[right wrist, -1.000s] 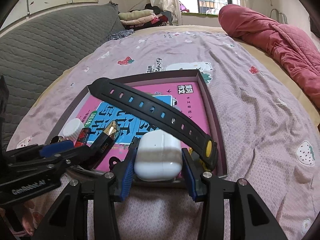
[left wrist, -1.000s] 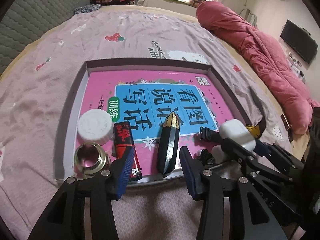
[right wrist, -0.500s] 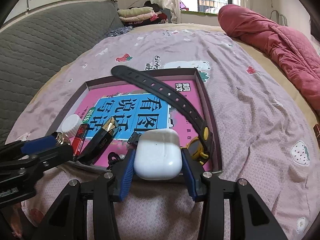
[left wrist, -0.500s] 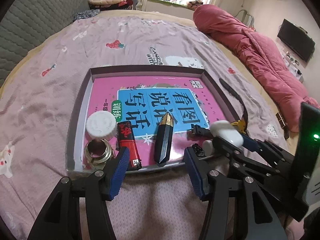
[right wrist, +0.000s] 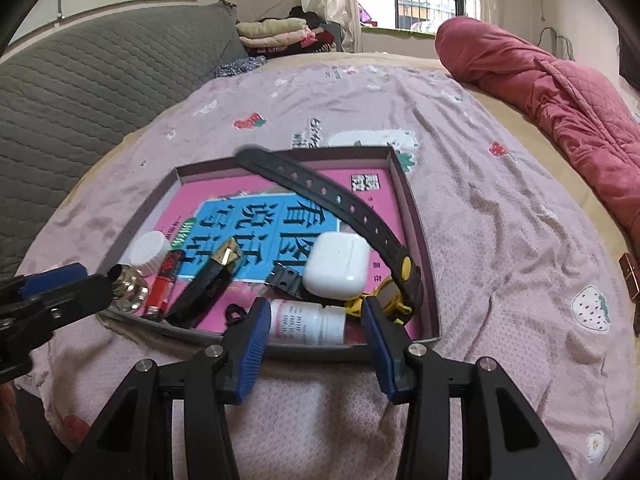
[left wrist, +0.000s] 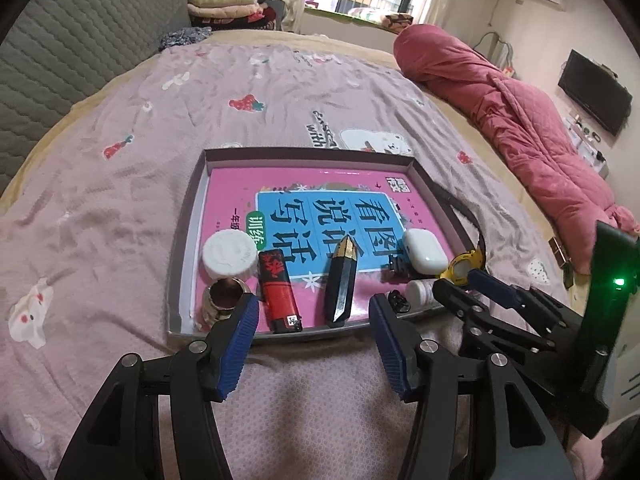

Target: Organize rigid objects

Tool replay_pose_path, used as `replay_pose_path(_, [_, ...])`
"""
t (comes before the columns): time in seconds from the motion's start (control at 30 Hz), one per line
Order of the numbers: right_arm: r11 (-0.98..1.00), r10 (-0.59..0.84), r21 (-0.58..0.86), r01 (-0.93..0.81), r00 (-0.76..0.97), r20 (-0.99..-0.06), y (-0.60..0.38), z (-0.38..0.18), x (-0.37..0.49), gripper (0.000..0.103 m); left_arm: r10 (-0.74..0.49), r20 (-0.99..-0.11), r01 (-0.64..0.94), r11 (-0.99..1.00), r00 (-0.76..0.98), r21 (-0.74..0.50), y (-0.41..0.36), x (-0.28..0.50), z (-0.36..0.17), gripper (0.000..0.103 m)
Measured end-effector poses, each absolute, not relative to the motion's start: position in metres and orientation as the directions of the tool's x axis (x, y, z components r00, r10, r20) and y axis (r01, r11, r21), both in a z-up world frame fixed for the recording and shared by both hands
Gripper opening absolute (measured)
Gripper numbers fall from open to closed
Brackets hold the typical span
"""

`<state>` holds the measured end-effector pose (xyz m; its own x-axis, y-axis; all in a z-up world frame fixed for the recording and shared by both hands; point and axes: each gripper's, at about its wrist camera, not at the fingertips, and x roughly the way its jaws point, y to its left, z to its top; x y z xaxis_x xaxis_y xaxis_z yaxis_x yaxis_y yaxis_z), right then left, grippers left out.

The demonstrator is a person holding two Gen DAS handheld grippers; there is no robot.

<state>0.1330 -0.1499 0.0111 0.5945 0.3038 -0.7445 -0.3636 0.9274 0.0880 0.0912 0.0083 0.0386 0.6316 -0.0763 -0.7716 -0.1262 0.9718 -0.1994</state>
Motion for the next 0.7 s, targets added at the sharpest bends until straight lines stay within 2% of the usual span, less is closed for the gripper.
replay_pose_path(0.37, [0.911,0.350,0.097,-0.400,0.628,-0.695,-0.145,0.047,0.112,0.047,-0.029,-0.743,-0.138,0.977,0.669,-0.163,0.012,0.075,0.060,0.065])
replay_pose_path(0.7, [0.900,0.370,0.091,-0.425,0.640,-0.673,-0.148,0.067,0.091,0.053,0.019,-0.724,-0.173,0.975,0.690,-0.139,0.017,0.055,0.073,0.070])
